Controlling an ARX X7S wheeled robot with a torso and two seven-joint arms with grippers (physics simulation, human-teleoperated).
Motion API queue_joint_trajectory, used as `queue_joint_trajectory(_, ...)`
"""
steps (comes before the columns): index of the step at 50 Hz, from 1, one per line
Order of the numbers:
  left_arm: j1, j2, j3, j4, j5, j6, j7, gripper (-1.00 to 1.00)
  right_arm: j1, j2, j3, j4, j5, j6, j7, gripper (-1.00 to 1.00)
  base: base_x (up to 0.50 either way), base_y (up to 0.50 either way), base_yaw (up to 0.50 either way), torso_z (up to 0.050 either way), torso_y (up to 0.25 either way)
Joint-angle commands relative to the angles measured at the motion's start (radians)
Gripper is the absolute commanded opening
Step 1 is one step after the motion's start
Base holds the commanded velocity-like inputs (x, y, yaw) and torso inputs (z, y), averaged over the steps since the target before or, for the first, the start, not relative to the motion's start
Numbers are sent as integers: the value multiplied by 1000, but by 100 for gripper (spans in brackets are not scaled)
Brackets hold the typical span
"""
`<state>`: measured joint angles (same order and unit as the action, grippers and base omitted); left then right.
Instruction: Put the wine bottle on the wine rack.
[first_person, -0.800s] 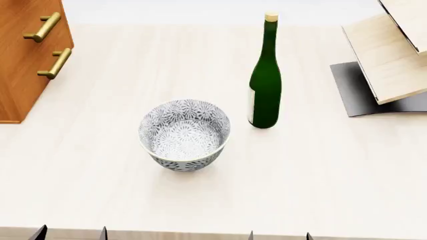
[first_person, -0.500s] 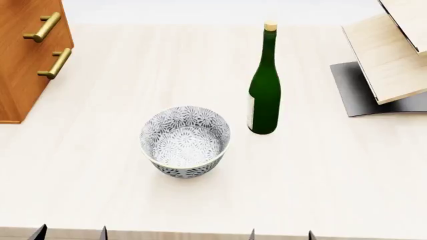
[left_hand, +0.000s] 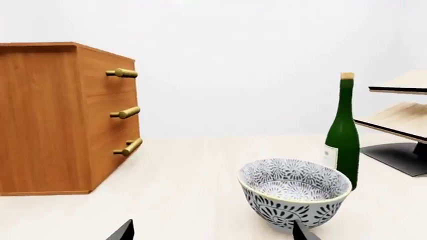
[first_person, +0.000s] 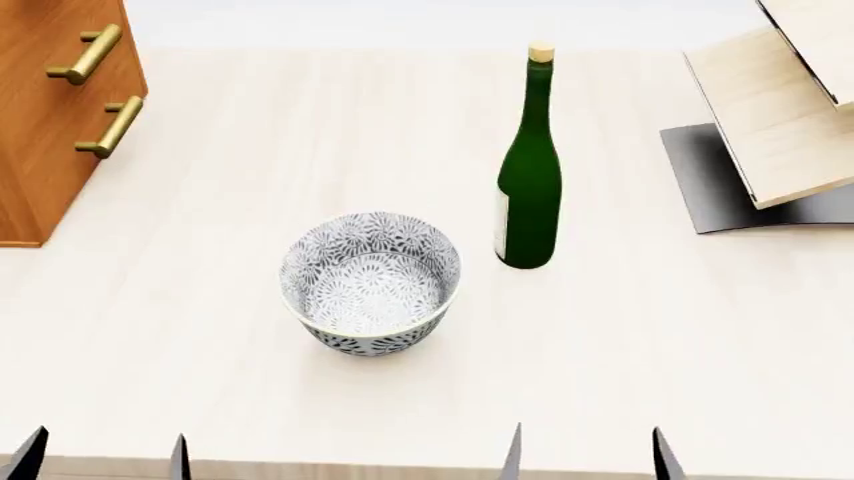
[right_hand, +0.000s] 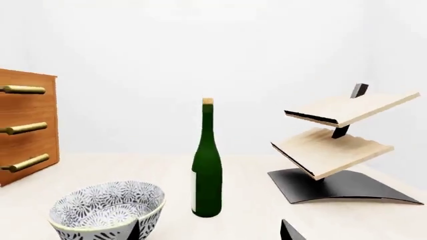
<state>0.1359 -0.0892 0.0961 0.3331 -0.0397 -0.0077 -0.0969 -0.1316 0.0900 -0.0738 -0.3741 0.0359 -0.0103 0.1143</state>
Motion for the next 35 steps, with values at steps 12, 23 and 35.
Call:
queue_joint_trajectory(12, 190, -57, 17, 306, 27, 184, -58, 100, -166, 42, -19, -233, -51, -226, 65, 100, 0, 0, 0, 0, 0)
queue_joint_trajectory(23, 246, -75, 18, 340, 41, 311, -75, 100, -194, 57, -22, -249, -33, -325, 80, 100, 0, 0, 0, 0, 0)
queue_joint_trajectory(35, 265, -85, 34, 333, 52, 384, -85, 100, -213, 64, -35, -231, -57, -411, 100, 100, 0, 0, 0, 0, 0)
